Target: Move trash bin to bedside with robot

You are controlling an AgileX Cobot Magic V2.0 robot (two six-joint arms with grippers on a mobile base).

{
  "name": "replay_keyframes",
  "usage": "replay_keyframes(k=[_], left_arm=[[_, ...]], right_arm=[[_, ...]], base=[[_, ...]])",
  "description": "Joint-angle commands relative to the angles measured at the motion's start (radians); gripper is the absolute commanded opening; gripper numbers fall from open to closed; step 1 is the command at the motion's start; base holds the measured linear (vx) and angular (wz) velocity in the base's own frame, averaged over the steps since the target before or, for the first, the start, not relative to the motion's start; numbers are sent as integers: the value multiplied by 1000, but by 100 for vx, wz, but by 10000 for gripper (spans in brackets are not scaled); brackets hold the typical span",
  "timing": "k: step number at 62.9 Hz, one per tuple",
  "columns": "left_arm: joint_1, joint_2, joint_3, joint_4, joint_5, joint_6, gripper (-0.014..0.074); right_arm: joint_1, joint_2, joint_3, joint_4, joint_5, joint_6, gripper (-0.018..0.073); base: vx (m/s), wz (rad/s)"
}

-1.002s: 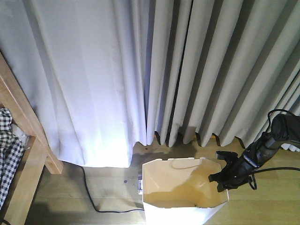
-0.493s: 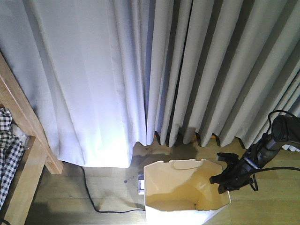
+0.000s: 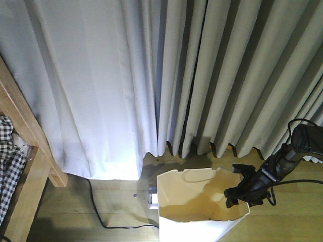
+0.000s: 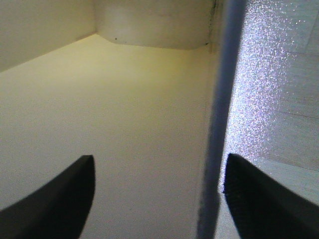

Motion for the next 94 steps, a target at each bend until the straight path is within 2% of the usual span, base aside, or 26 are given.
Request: replay_keyframes(k=[1,10,23,26,30,35,41,46,57,68,88,94], left_arm=[[-6,-8,12,-9,-74,-14,-6],[-6,-8,12,-9,-74,-14,-6],[-6,-8,12,-9,-74,-14,-6],[-6,-8,12,-9,-74,-14,-6],[-6,-8,12,-9,-74,-14,-6],[-6,-8,12,-9,-74,-14,-6],[-6,-8,12,-9,-74,-14,-6],[-6,-8,12,-9,-74,-14,-6],[-6,-8,12,-9,-74,-14,-6],[-6,-8,12,-9,-74,-14,-6],[-6,-8,12,-9,-74,-14,-6],[-6,-8,12,-9,-74,-14,-6]], right_arm=[[-3,-54,-4,21,40,8,565],[-11,-57,-4,19,104,-4,564],[-14,-141,22,-8,-20,-12,564],[-14,-194,72,14,-97,-11,564],[-9,-269,159,71,-267,-14,564],[3,-354,259,79,-357,-56,564],[16,-461,363,69,-371,-147,564],[17,-550,435,83,-346,-166,564],[17,-835,621,83,-325,-169,564],[17,-1147,754,150,-259,-169,564],[16,-1850,967,175,-252,-170,564],[16,-2054,1001,214,-252,-169,564]], base=[[0,0],[0,0],[0,0],[0,0],[0,0],[0,0],[0,0],[0,0],[0,0],[0,0],[0,0],[0,0]])
